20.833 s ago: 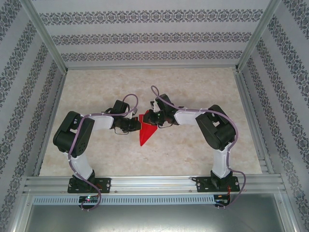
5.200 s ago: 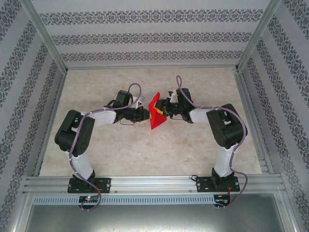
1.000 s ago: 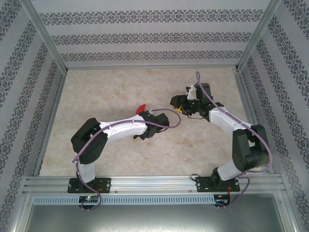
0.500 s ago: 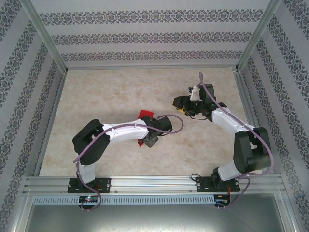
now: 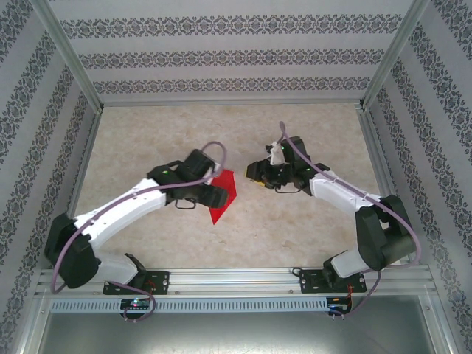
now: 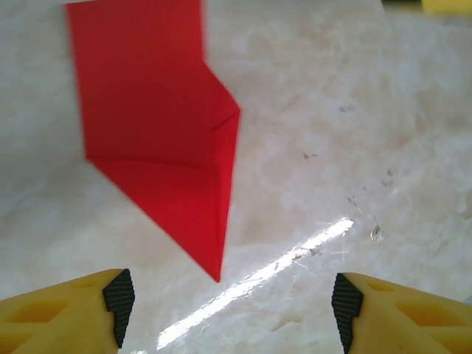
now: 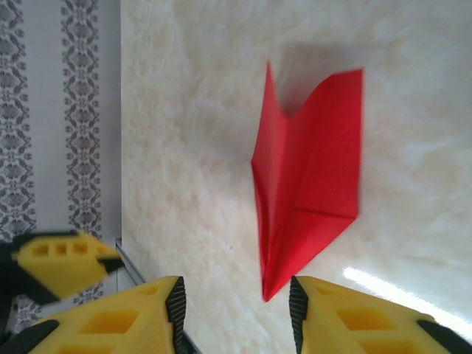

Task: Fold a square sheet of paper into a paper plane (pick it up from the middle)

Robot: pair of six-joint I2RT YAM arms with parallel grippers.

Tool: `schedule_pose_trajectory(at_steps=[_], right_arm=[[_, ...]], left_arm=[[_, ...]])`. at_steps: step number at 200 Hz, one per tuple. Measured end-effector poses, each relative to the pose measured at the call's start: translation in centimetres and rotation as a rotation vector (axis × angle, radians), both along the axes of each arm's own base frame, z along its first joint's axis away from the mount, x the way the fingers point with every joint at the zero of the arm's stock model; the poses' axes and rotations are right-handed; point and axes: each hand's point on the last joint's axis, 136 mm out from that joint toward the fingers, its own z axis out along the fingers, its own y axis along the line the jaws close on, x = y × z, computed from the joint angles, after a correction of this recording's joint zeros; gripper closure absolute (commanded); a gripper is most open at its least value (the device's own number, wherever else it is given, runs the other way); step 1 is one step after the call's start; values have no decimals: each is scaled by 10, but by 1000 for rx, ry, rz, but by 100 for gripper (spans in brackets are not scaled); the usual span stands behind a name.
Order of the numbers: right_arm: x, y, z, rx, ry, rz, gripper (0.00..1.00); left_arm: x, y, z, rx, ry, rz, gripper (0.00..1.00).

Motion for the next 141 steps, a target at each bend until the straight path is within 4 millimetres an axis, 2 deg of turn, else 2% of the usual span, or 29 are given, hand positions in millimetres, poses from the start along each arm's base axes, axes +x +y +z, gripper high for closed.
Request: schedule_pose_trajectory(at_steps=[25,58,81,100,120,141], right_arm=[[-18,33,2,-16,-7,67,71],[-28,77,-3,-50,-16,136,78],[-32,102,-18,-88,-3,171,84],[-32,115,-32,-139,0,191,86],[-32,121,-46,-190,7,202,87],[-31,118,-62,-236,21,203,87]], left_arm=[[12,44,-8,-86,44,172,23],[18,74,-31,-189,136,321,22],[23,83,-36,-250,158,377,21],[28,85,-34,-287,157,395,21],[30,85,-33,-318,156,397,21],[28,85,-37,-334,167,397,21]])
